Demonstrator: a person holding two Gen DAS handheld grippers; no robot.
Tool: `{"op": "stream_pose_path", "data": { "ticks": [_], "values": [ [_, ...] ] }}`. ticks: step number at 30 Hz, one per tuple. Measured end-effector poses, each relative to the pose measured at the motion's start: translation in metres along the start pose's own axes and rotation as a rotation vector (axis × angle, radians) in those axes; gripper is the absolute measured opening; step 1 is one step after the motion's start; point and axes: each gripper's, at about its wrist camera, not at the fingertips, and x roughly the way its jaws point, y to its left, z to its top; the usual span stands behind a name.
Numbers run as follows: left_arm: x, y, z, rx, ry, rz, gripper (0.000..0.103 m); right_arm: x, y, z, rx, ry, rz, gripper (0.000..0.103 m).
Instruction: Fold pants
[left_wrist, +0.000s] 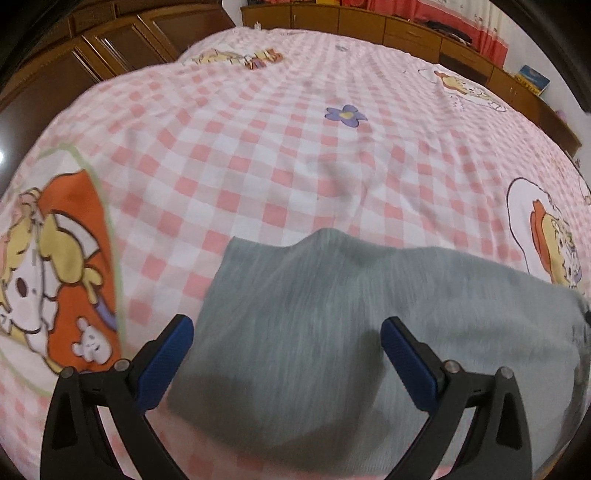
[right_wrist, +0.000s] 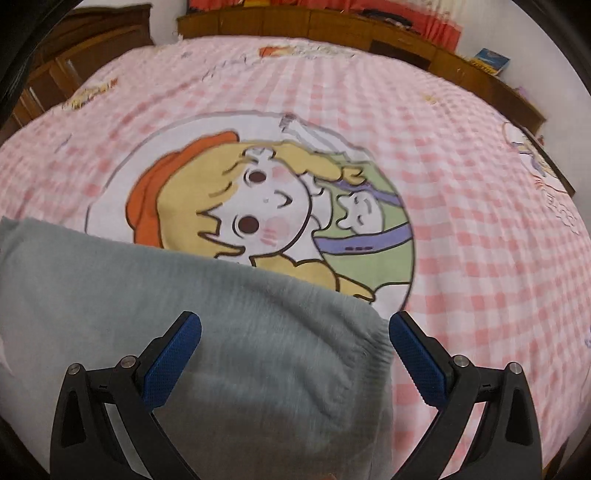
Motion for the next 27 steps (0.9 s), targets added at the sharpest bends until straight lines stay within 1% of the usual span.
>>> {"op": "stream_pose_path", "data": {
  "ticks": [2,3,4,5,7,8,9,10,11,12,13,14,16,17,18,20,22,25,27],
  "values": [
    [0.006,-0.003,0.005,0.007,-0.001,0.003,0.102,0.011,0.001,0.001,-0.019,0.026,0.005,0.103],
    [0.008,-0.005,0.007,0.014,-0.005,0.006,0.102,0.018,0.002,0.0,-0.03,0.041,0.009,0.099],
    [0.011,-0.008,0.01,0.022,-0.011,0.001,0.102,0.023,0.003,0.0,-0.035,0.054,0.028,0.086],
    [0.014,-0.009,0.011,0.027,-0.01,-0.007,0.1,0.028,0.003,0.0,-0.036,0.074,0.065,0.082],
    [0.022,-0.015,0.015,0.03,0.007,-0.032,0.088,0.034,0.001,0.0,-0.011,0.097,0.082,0.081],
    [0.025,-0.016,0.016,0.029,0.013,-0.038,0.077,0.034,0.0,0.001,0.003,0.108,0.091,0.08],
    [0.026,-0.019,0.016,0.029,0.009,-0.028,0.067,0.033,-0.001,0.001,0.007,0.113,0.1,0.074],
    [0.025,-0.02,0.016,0.032,0.0,-0.019,0.06,0.032,-0.001,0.002,0.005,0.111,0.104,0.063],
    [0.023,-0.022,0.016,0.043,-0.007,-0.004,0.048,0.029,-0.002,0.002,-0.001,0.105,0.104,0.056],
    [0.021,-0.023,0.015,0.053,-0.012,0.016,0.036,0.026,-0.003,0.002,-0.001,0.093,0.096,0.041],
    [0.017,-0.024,0.014,0.066,-0.019,0.043,0.031,0.022,-0.007,0.001,0.015,0.079,0.092,0.026],
    [0.014,-0.024,0.013,0.066,-0.023,0.043,0.026,0.019,-0.011,0.0,0.037,0.072,0.101,0.023],
    [0.003,-0.02,0.011,0.047,-0.039,0.002,0.02,0.011,-0.018,-0.006,0.087,0.054,0.142,0.013],
    [-0.001,-0.02,0.011,0.045,-0.045,-0.01,0.014,0.007,-0.022,-0.008,0.105,0.042,0.158,0.012],
    [-0.006,-0.019,0.01,0.045,-0.055,-0.019,0.012,0.001,-0.025,-0.008,0.117,0.027,0.174,0.01],
    [-0.016,-0.019,0.01,0.056,-0.087,-0.025,0.008,-0.009,-0.028,-0.009,0.129,0.0,0.189,0.009],
    [-0.025,-0.019,0.015,0.058,-0.106,-0.022,0.007,-0.018,-0.029,-0.006,0.145,-0.04,0.18,0.009],
    [-0.039,-0.019,0.032,0.014,-0.141,-0.059,0.006,-0.026,-0.036,0.007,0.196,-0.075,0.164,0.009],
    [-0.05,-0.021,0.042,-0.002,-0.177,-0.069,0.006,-0.036,-0.038,0.011,0.216,-0.117,0.148,0.008]
  ]
}}
